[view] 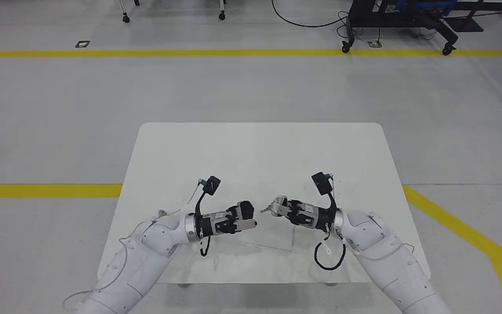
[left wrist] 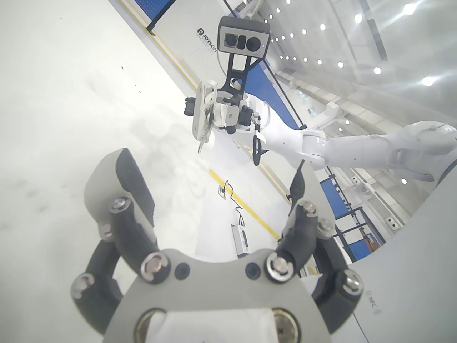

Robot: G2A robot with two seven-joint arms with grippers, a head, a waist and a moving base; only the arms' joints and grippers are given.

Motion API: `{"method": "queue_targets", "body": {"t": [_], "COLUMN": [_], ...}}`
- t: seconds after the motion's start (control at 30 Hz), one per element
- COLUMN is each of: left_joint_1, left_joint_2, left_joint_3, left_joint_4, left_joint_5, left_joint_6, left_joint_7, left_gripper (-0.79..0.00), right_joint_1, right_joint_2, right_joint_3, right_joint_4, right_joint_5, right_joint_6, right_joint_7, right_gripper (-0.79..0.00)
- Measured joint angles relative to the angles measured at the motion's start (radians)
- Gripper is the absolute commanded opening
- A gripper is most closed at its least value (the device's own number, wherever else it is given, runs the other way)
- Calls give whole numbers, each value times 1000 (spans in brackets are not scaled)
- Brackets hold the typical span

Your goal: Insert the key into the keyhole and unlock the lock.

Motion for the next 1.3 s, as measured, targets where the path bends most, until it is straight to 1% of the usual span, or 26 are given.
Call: {"method": "queue_targets", "body": {"t": [0.13, 0.23, 0.3, 0.37, 0.4, 0.43, 0.7, 1.1, 1.13, 1.2, 1.23, 1.3], "left_joint_1": [-23, -36, -42, -45, -46, -47, -51, -45, -45, -44, -43, -43], "left_joint_2": [-15, -23, -27, -31, -33, -34, -38, -34, -34, -34, -34, -34], "left_joint_3": [35, 48, 54, 60, 62, 64, 56, 43, 43, 42, 42, 41], "left_joint_4": [28, 47, 56, 65, 69, 75, 104, 93, 90, 88, 87, 85], "left_joint_5": [5, -2, -3, -3, -3, -4, -3, -2, 1, 5, 7, 11], "left_joint_6": [27, 28, 25, 19, 16, 11, -12, -20, -20, -19, -19, -17], "left_joint_7": [10, 17, 20, 26, 28, 31, 54, 39, 39, 39, 39, 39], "left_gripper": [-465, -502, -545, -631, -720, -785, -785, -785, -785, -785, -785, -785], "right_joint_1": [1, 1, -1, -2, -3, -3, -4, 1, 1, 2, 2, 2], "right_joint_2": [-1, -1, 0, 0, 0, 0, 1, 0, 0, 0, 0, 1], "right_joint_3": [-4, -6, -6, -6, -6, -5, -5, -17, -19, -20, -20, -20], "right_joint_4": [1, -4, -6, -9, -10, -10, -12, -10, -10, -10, -10, -11], "right_joint_5": [2, -3, -5, -7, -7, -7, -13, -29, -27, -25, -24, -22], "right_joint_6": [0, 0, 0, 0, 0, 0, 0, 0, 0, 0, 0, 0], "right_joint_7": [6, 10, 11, 13, 14, 14, 15, 23, 25, 28, 29, 30], "right_gripper": [-785, -785, -785, -785, -785, -785, -785, -782, -723, -665, -656, -683]}}
